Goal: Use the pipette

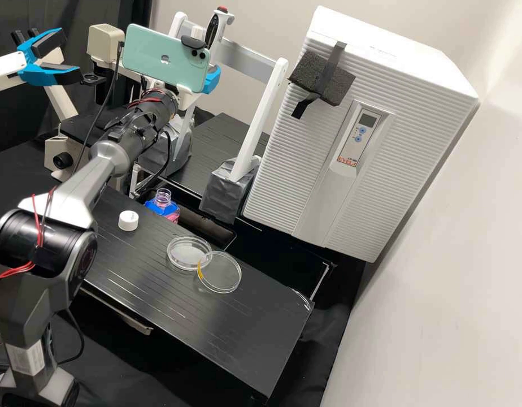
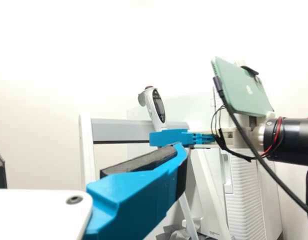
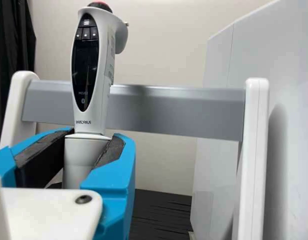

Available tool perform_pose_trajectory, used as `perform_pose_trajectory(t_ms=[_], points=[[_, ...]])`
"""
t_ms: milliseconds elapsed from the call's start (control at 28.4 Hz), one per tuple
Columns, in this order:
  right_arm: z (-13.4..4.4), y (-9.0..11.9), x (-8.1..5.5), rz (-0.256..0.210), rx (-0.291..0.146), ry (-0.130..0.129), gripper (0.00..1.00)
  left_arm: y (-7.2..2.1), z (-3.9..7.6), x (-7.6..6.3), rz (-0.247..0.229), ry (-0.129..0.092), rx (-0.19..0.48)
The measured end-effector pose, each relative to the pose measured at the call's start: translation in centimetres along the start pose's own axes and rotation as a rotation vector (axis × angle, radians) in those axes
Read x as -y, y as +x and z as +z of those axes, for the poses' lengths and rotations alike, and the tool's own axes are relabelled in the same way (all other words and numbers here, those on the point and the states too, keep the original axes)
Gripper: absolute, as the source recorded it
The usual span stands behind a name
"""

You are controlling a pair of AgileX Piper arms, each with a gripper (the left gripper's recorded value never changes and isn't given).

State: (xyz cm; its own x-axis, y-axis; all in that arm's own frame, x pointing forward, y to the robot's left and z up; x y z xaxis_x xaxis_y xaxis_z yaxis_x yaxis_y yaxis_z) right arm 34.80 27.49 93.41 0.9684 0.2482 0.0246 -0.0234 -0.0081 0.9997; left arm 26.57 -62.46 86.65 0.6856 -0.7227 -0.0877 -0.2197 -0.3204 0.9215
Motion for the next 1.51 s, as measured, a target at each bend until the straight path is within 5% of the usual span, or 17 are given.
perform_pose_trajectory(t_ms=[106,176,458,985,1408,1443,1513], points=[[0.3,0.5,0.3,-0.011,0.012,-0.018,0.0,0.0,0.0,0.0,-0.001,-0.007,-0.001],[0.4,0.7,0.5,-0.018,0.019,-0.006,0.0,0.0,0.0,0.0,-0.001,-0.022,-0.001],[1.1,1.4,1.6,-0.059,0.047,0.034,0.0,0.04,0.1,0.1,-0.002,-0.025,0.003],[1.7,1.5,2.1,-0.069,0.061,0.063,0.0,0.07,0.3,0.2,-0.005,-0.029,0.008],[2.7,1.4,2.4,-0.039,0.074,0.024,0.0,0.17,0.5,0.3,-0.011,-0.034,0.015],[2.7,1.4,2.4,-0.037,0.075,0.024,1.0,0.17,0.5,0.3,-0.011,-0.034,0.015],[2.7,1.4,2.4,-0.037,0.071,0.028,1.0,0.17,0.5,0.3,-0.011,-0.034,0.015]])
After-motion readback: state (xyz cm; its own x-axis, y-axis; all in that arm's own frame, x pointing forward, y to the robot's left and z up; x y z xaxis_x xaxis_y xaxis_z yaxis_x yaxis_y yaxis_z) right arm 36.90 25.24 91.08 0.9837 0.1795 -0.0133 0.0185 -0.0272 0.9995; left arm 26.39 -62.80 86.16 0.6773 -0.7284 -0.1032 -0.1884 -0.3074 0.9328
